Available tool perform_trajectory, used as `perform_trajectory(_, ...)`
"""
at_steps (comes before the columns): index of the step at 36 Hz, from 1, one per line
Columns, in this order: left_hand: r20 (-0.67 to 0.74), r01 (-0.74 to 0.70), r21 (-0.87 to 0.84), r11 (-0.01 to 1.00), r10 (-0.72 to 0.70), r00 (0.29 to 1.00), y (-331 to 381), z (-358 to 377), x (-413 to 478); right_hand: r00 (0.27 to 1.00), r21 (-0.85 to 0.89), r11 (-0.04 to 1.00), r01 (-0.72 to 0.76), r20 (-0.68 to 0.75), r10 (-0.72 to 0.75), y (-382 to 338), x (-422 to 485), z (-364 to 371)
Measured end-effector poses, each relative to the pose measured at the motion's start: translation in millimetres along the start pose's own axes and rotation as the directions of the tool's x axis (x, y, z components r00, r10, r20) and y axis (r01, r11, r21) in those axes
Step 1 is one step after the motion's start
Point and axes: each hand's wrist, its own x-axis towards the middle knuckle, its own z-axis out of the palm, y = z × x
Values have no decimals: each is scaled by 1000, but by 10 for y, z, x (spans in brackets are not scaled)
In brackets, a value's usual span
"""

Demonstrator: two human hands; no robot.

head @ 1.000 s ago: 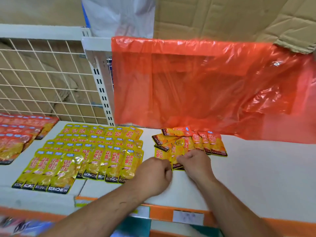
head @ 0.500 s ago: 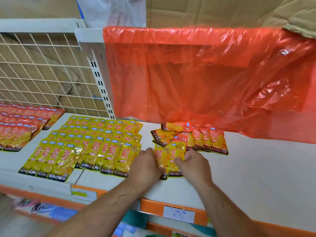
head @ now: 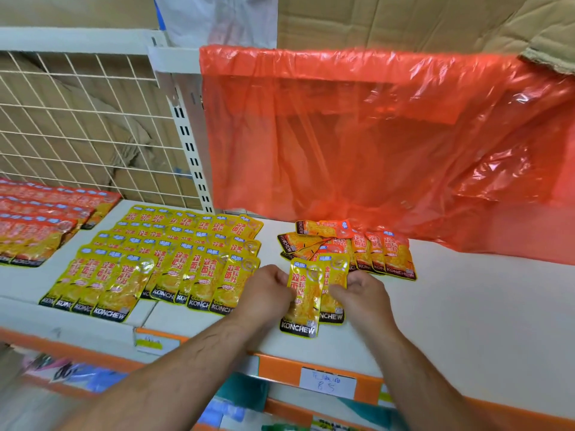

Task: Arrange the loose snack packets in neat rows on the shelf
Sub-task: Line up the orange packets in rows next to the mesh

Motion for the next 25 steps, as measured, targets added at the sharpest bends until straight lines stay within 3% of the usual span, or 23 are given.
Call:
perform_trajectory(7,-5,-42,-181,983,41,999,-142,-294,-45,999,3,999,50,13,-50,-153,-136,189)
perform_trajectory(14,-40,-61,-251,966,53,998,-397,-876,8,997,14,998,67,37,-68,-366,-203,664)
perform_trajectory(25,-57,-85,-214,973,74,996,-1082,-1971,227,997,71,995,68,21,-70,-849,-530,1621)
